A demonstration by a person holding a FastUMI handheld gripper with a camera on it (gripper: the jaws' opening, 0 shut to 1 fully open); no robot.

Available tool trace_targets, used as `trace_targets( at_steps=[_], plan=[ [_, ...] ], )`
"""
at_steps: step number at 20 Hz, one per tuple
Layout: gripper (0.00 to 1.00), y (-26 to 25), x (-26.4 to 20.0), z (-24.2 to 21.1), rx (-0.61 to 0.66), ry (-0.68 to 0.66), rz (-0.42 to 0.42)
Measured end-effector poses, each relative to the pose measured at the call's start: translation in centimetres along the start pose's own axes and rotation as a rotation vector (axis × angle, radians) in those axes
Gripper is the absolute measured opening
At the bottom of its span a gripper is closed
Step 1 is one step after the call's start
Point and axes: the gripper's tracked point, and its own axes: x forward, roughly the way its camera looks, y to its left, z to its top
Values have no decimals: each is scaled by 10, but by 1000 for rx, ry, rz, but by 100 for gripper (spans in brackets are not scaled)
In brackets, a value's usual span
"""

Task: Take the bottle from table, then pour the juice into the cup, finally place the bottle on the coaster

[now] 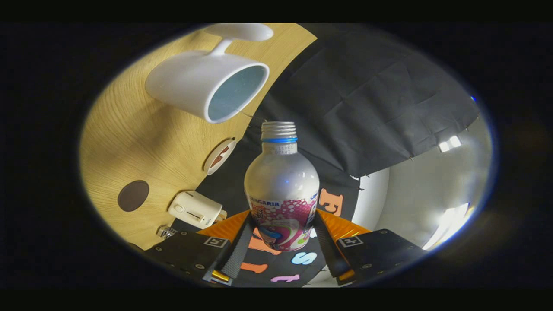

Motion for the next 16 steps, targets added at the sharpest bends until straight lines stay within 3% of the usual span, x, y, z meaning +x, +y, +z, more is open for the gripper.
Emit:
trace_targets(
  at_steps=[9,16],
  plan=[
    [77,15,7,18,42,-38,33],
    [77,38,3,27,229,-28,103]
  ],
)
